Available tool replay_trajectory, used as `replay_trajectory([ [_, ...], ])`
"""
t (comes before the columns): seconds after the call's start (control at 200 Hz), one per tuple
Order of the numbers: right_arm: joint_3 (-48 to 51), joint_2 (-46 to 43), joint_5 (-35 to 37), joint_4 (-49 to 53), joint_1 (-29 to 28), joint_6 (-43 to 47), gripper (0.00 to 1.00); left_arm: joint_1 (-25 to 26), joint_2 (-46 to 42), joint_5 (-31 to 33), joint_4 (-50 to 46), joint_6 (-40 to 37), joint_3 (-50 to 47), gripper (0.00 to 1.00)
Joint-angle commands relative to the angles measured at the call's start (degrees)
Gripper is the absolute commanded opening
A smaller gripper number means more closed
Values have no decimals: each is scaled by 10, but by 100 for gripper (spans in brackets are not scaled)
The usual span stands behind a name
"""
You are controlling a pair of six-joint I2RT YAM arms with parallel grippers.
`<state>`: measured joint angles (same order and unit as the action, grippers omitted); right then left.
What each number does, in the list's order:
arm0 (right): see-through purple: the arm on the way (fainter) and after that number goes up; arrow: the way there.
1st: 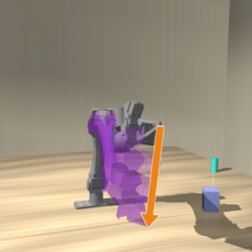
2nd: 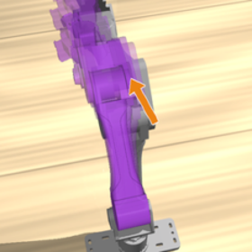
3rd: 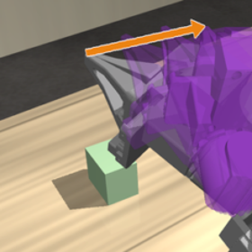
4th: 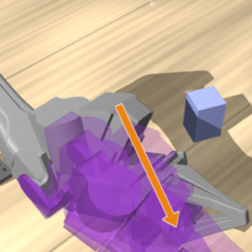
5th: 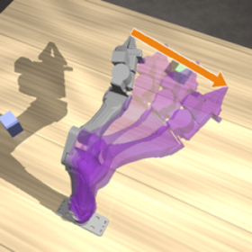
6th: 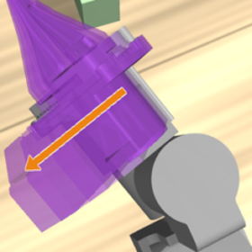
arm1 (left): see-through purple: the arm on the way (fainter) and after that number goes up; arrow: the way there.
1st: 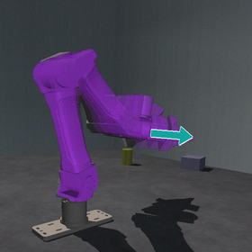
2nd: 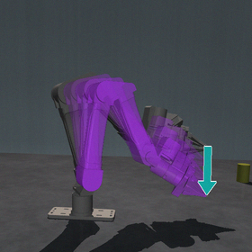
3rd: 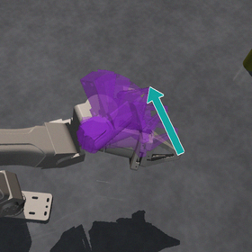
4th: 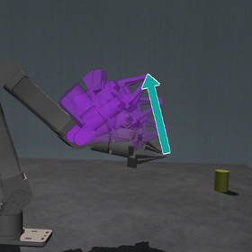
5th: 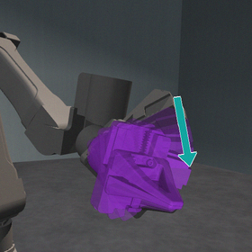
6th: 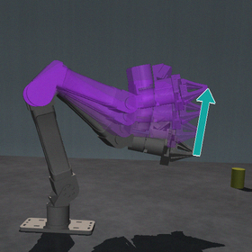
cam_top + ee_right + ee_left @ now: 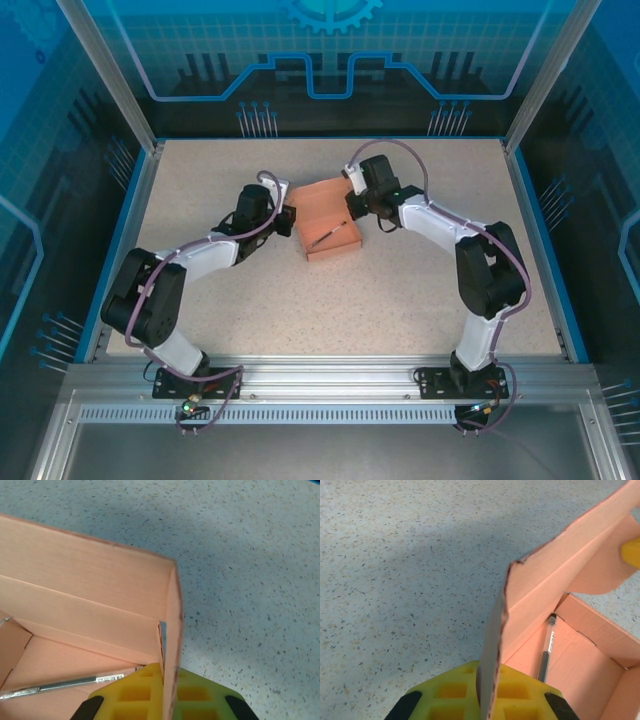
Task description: Fold the paper box
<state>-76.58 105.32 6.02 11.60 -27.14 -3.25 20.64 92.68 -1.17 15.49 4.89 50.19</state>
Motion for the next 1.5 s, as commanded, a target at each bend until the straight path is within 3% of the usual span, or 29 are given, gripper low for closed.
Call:
replay_trajectory([
  [0.0,4,-11,79,26,-23,-73,0,13,10,50,-5,48,25,2],
  [0.145,-5,-4,150,31,-50,-99,0,21,11,82,-13,78,36,2],
  [0.515,-9,-8,206,23,-65,-130,0,28,9,131,-43,129,54,1],
  [1.001,4,-10,218,-28,-67,-187,0,64,36,238,-56,214,93,3],
  [1.496,57,-19,210,-110,-61,-242,0,98,51,322,-22,246,91,2],
])
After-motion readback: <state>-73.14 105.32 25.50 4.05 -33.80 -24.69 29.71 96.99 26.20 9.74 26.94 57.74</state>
